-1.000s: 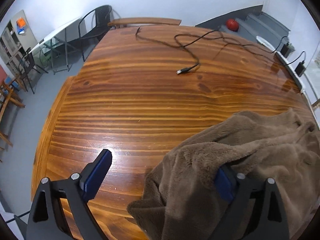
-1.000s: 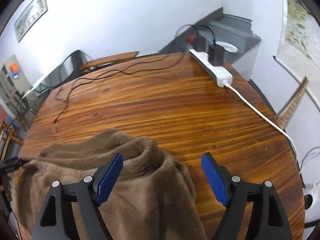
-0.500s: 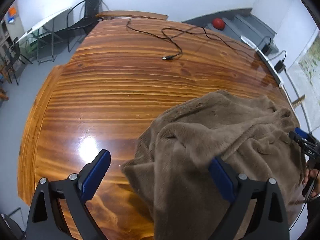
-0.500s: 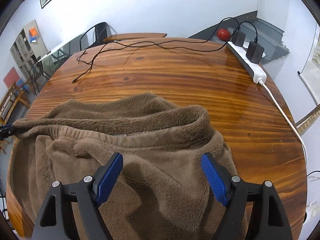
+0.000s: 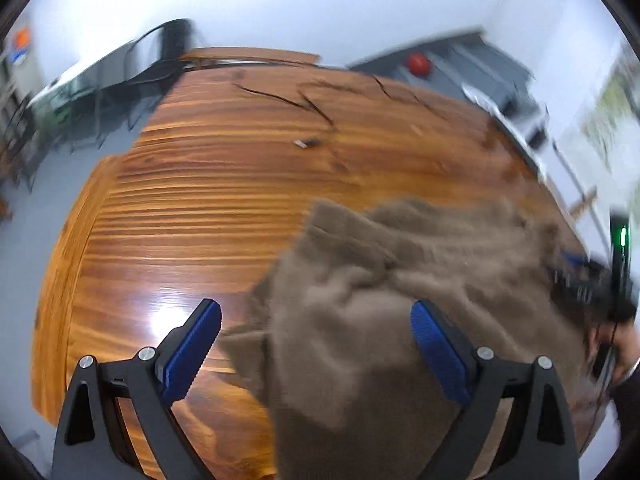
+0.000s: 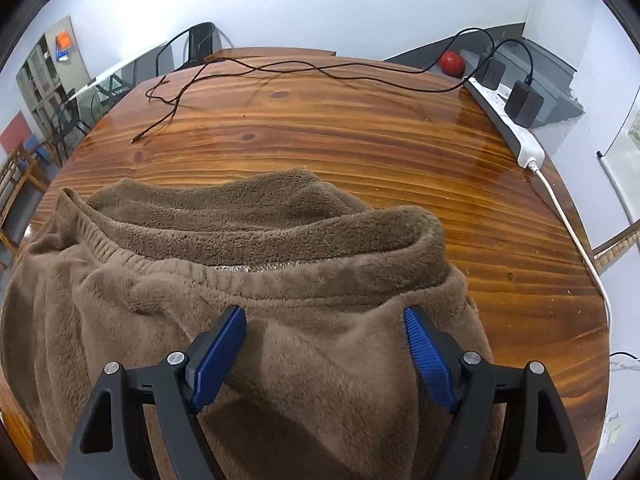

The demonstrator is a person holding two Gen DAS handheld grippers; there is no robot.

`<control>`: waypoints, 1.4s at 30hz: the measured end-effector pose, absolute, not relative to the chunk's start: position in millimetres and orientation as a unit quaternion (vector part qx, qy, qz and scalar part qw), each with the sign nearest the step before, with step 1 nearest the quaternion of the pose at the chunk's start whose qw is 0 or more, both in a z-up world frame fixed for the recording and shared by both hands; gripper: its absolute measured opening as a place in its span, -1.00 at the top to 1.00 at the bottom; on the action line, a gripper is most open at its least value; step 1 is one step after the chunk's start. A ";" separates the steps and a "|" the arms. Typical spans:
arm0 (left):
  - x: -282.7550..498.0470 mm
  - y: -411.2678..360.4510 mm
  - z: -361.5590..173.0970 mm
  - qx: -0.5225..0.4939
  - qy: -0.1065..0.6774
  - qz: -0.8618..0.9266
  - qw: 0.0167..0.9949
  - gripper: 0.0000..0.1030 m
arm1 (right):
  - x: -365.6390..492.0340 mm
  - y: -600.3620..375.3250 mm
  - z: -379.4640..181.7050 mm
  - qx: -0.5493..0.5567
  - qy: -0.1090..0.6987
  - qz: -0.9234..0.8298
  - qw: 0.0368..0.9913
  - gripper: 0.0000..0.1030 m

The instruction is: Fold clothes

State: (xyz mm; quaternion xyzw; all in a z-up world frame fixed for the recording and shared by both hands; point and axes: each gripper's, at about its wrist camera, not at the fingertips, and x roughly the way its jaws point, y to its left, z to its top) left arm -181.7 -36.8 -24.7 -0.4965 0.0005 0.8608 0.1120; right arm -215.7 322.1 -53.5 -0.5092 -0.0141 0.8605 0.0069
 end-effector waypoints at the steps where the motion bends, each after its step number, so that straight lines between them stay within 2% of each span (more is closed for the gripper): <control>1: -183.3 -26.4 -31.8 -0.500 0.020 0.858 0.112 -0.89 | -219.0 322.2 -55.7 -0.513 -0.014 0.858 0.009 -0.60; 6: -205.8 -7.3 -67.8 -0.525 0.065 0.845 0.078 -0.89 | -233.2 325.9 -66.5 -0.528 -0.023 0.849 0.030 -0.60; 12: -223.8 -18.5 -87.4 -0.539 0.064 0.839 0.034 -0.90 | -249.3 334.7 -77.1 -0.530 -0.036 0.845 0.065 -0.60; 18: -201.7 -16.9 -56.9 -0.506 0.078 0.858 0.044 -0.90 | -238.9 333.7 -62.7 -0.517 -0.038 0.852 0.072 -0.60; 25: -152.4 -12.7 -31.1 -0.487 0.060 0.867 0.085 -0.90 | -175.7 318.6 -13.1 -0.467 -0.019 0.884 0.007 -0.60; 34: -144.4 -2.3 -76.6 -0.526 0.085 0.843 0.079 -0.90 | -161.2 313.2 -59.5 -0.515 -0.001 0.857 -0.013 -0.60; 42: -141.3 -4.4 -72.5 -0.528 0.076 0.842 0.080 -0.93 | -163.4 315.3 -73.0 -0.527 0.007 0.849 -0.015 -0.64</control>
